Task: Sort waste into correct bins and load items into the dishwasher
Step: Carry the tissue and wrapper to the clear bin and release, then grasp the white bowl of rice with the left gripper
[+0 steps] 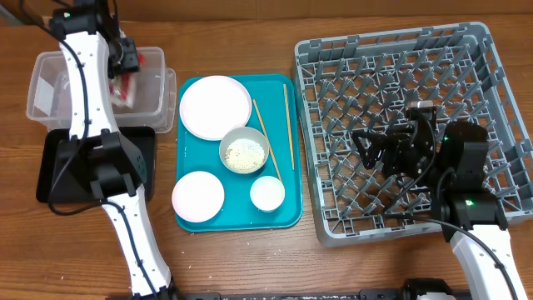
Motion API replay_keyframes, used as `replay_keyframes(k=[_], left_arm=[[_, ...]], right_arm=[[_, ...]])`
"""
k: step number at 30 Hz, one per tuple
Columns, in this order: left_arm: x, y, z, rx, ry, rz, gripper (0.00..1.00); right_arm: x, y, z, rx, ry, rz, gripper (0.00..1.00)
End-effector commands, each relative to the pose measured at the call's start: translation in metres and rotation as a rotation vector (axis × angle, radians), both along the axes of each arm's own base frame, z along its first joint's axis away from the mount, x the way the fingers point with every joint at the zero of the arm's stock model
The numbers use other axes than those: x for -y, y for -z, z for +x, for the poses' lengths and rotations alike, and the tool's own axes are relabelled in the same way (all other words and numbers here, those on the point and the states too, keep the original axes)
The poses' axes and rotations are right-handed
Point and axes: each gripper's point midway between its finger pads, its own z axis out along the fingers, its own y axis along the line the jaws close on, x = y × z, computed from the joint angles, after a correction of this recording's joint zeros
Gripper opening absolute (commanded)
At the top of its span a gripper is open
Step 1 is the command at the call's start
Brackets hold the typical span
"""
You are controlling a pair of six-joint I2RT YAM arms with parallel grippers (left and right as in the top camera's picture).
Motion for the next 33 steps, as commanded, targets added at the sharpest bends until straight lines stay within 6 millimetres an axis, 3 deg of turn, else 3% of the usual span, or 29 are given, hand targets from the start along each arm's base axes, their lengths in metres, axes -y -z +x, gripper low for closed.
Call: replay_keyframes(k=[1, 6, 7, 13, 15, 18, 19, 23, 26, 28, 33], left_arm=[[-0.004, 0.021, -0.005, -0.053, -0.020, -0.009, 0.81], [0.003, -0.002, -0.006, -0.014, 0.005, -0.033, 0.89], [0.017, -0.041, -0.010, 0.057, 0.072, -0.079, 0.88], [0.069, -0.141, -0.055, 0.183, 0.270, -0.201, 0.90], [0.083, -0.169, -0.078, 0.203, 0.306, -0.189, 0.91], [0.109, -0.194, -0.105, 0.210, 0.351, -0.195, 0.91], [0.126, -0.201, -0.113, 0.217, 0.383, -0.202, 0.91], [0.165, -0.198, -0.136, 0.168, 0.459, -0.217, 0.90], [0.187, -0.168, -0.163, 0.031, 0.473, -0.197, 0.91], [0.203, -0.147, -0.165, -0.019, 0.499, -0.207, 0.91], [0.256, -0.080, -0.146, -0.050, 0.605, -0.211, 0.88]], right_arm=[[0.001, -0.014, 0.004, 0.034, 0.000, 0.008, 1.00], [0.001, -0.015, 0.004, 0.037, 0.000, 0.008, 1.00], [0.001, -0.015, 0.004, 0.037, 0.000, 0.008, 1.00], [0.001, -0.014, 0.004, 0.031, 0.001, 0.010, 1.00], [0.001, -0.014, 0.004, 0.031, 0.001, 0.011, 1.00], [0.001, -0.014, 0.004, 0.031, 0.001, 0.011, 1.00], [0.001, -0.014, 0.004, 0.030, 0.002, 0.011, 1.00], [0.001, -0.013, 0.003, 0.026, 0.002, 0.011, 1.00], [0.001, -0.013, 0.003, 0.027, 0.002, 0.010, 1.00], [0.001, -0.014, 0.004, 0.029, 0.002, 0.010, 1.00], [0.001, -0.014, 0.004, 0.030, 0.002, 0.010, 1.00]])
